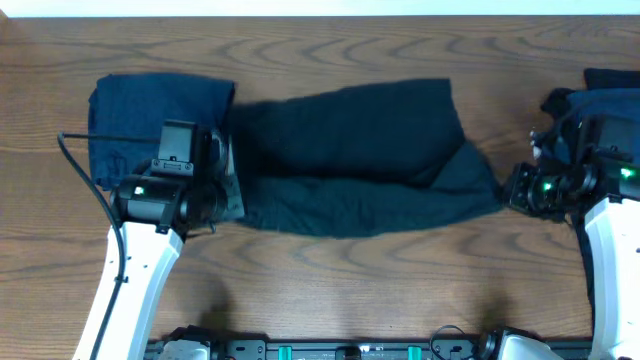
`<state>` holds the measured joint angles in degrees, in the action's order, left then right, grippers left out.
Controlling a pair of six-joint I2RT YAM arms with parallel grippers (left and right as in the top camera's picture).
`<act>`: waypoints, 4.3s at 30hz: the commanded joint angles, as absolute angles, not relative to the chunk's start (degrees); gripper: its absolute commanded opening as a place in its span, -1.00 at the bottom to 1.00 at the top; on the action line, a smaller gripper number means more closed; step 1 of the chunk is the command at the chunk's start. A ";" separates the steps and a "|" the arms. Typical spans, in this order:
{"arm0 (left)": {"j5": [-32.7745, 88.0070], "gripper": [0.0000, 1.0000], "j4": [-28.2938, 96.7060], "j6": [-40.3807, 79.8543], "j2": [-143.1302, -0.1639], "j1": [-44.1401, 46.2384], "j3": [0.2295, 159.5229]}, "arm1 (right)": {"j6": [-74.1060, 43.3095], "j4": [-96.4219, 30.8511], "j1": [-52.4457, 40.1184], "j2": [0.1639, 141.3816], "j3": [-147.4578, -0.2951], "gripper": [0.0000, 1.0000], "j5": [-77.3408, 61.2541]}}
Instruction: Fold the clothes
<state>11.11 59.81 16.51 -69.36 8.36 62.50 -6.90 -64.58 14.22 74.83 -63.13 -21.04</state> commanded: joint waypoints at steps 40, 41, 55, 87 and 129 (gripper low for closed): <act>9.39 0.05 65.78 22.98 -79.61 8.08 52.07 | -26.17 -90.85 14.72 74.67 -49.52 0.99 -11.18; 9.39 0.08 65.78 22.96 -79.53 8.08 52.88 | -25.58 -90.59 14.72 74.67 -49.60 0.98 -10.94; 16.73 -0.73 62.37 18.90 -73.38 8.10 61.54 | -11.49 -82.50 12.71 74.67 -63.81 -0.18 -19.92; 16.88 -0.88 38.61 17.61 -105.21 11.09 61.41 | -13.23 -35.90 -5.89 111.59 -65.45 -0.98 -6.33; 9.98 -0.87 46.22 17.85 -84.16 12.99 71.16 | -20.14 -62.43 7.18 89.67 -76.69 -0.98 -2.76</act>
<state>10.72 43.16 18.15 -85.19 13.19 71.20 -17.12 -59.40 5.17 89.01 -78.15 -1.28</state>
